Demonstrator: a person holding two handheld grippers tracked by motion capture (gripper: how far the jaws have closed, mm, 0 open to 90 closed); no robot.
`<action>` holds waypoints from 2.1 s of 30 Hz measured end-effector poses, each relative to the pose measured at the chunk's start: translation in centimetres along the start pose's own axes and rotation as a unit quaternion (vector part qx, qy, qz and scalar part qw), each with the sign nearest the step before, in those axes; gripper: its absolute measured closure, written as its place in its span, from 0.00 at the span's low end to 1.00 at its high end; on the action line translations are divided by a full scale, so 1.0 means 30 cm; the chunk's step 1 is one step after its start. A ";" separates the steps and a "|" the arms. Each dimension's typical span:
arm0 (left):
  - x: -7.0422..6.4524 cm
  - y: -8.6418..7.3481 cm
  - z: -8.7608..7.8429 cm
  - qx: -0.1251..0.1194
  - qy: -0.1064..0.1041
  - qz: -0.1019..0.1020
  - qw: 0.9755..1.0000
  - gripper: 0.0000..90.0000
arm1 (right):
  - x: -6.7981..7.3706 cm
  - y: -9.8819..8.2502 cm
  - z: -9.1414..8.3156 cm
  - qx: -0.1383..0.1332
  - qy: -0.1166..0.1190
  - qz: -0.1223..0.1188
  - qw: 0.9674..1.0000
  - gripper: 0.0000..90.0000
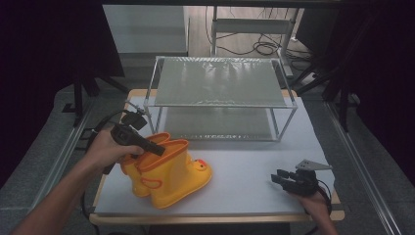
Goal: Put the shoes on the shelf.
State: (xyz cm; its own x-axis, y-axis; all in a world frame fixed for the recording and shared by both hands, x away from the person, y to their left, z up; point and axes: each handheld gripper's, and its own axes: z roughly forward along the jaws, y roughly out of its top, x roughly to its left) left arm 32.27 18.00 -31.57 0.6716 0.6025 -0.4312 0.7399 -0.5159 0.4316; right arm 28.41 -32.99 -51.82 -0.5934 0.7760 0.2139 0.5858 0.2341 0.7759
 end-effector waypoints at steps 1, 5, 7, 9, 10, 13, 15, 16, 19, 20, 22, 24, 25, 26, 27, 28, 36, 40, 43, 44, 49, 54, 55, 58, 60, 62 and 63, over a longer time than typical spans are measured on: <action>-0.011 0.012 0.000 0.000 -0.006 0.004 1.000 0.92 | 0.000 0.000 0.000 0.000 0.000 0.001 1.000 0.65; -0.048 0.067 -0.006 -0.004 -0.021 0.019 1.000 0.92 | -0.001 0.000 -0.001 -0.001 0.000 0.001 1.000 0.65; -0.066 0.095 -0.012 -0.008 -0.026 0.026 0.999 0.92 | -0.002 -0.001 -0.002 -0.001 0.000 0.003 1.000 0.65; -0.088 0.124 -0.020 -0.011 -0.027 0.034 0.999 0.92 | -0.005 -0.001 -0.004 -0.002 -0.001 0.003 1.000 0.65; -0.099 0.138 -0.024 -0.012 -0.027 0.038 0.999 0.92 | -0.006 -0.002 -0.004 -0.001 0.000 0.004 1.000 0.65; -0.129 0.180 -0.036 -0.014 -0.027 0.049 0.998 0.91 | -0.010 -0.002 -0.005 -0.003 -0.001 0.006 1.000 0.65; -0.145 0.206 -0.041 -0.013 -0.026 0.054 0.998 0.91 | -0.011 -0.002 -0.006 -0.002 -0.001 0.006 1.000 0.65; -0.153 0.218 -0.044 -0.013 -0.025 0.056 0.998 0.91 | -0.011 -0.002 -0.006 -0.003 -0.001 0.006 1.000 0.65; -0.173 0.252 -0.050 -0.013 -0.026 0.064 0.998 0.91 | -0.012 -0.003 -0.008 -0.003 -0.001 0.007 1.000 0.65; -0.181 0.262 -0.053 -0.014 -0.026 0.066 0.997 0.91 | -0.014 -0.003 -0.010 -0.002 -0.001 0.007 1.000 0.65; -0.193 0.283 -0.060 -0.017 -0.030 0.069 0.997 0.91 | -0.016 -0.004 -0.010 -0.004 -0.002 0.008 1.000 0.65; -0.204 0.303 -0.070 -0.021 -0.034 0.072 0.997 0.91 | -0.017 -0.003 -0.010 -0.004 -0.002 0.008 1.000 0.65; -0.210 0.313 -0.075 -0.023 -0.035 0.073 0.996 0.91 | -0.017 -0.003 -0.010 -0.004 -0.002 0.008 1.000 0.65; -0.215 0.323 -0.081 -0.026 -0.035 0.074 0.996 0.91 | -0.017 -0.003 -0.010 -0.004 -0.002 0.008 1.000 0.66; -0.221 0.333 -0.086 -0.028 -0.037 0.075 0.996 0.91 | -0.017 -0.004 -0.010 -0.004 -0.002 0.008 1.000 0.65; -0.228 0.344 -0.095 -0.031 -0.039 0.078 0.996 0.92 | -0.017 -0.004 -0.010 -0.004 -0.002 0.008 1.000 0.66; -0.254 0.417 -0.154 -0.057 -0.061 0.080 0.993 0.91 | -0.018 -0.004 -0.010 -0.004 -0.003 0.009 1.000 0.66; -0.258 0.457 -0.161 -0.062 -0.070 0.080 0.992 0.91 | -0.018 -0.004 -0.011 -0.005 -0.002 0.012 1.000 0.66; -0.265 0.484 -0.173 -0.067 -0.071 0.083 0.992 0.91 | -0.020 -0.004 -0.011 -0.005 -0.003 0.010 1.000 0.66; -0.269 0.494 -0.180 -0.071 -0.070 0.084 0.992 0.91 | -0.021 -0.004 -0.011 -0.006 -0.003 0.010 1.000 0.66; -0.274 0.547 -0.213 -0.093 -0.070 0.079 0.990 0.92 | -0.025 -0.005 -0.016 -0.006 -0.004 0.013 1.000 0.66; -0.269 0.618 -0.236 -0.107 -0.062 0.071 0.990 0.92 | -0.027 -0.006 -0.019 -0.007 -0.005 0.014 1.000 0.66; -0.265 0.635 -0.239 -0.111 -0.059 0.065 0.990 0.92 | -0.027 -0.006 -0.019 -0.007 -0.004 0.016 1.000 0.66; -0.250 0.684 -0.244 -0.126 -0.051 0.051 0.989 0.92 | -0.029 -0.007 -0.019 -0.010 -0.004 0.015 1.000 0.66; -0.236 0.718 -0.245 -0.137 -0.045 0.040 0.989 0.92 | -0.031 -0.008 -0.019 -0.010 -0.004 0.016 1.000 0.66; -0.211 0.754 -0.244 -0.154 -0.035 0.021 0.987 0.91 | -0.030 -0.007 -0.019 -0.010 -0.004 0.015 1.000 0.66; -0.202 0.764 -0.242 -0.160 -0.031 0.013 0.986 0.92 | -0.030 -0.008 -0.020 -0.011 -0.004 0.015 1.000 0.66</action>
State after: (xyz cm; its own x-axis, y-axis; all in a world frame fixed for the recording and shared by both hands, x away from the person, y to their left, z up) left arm 44.89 6.93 -13.31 0.6984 0.5481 -0.4603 0.6794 -0.3051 0.6674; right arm 28.47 -34.09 -51.83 -0.5722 0.7865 0.2325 0.5905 0.1984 0.7823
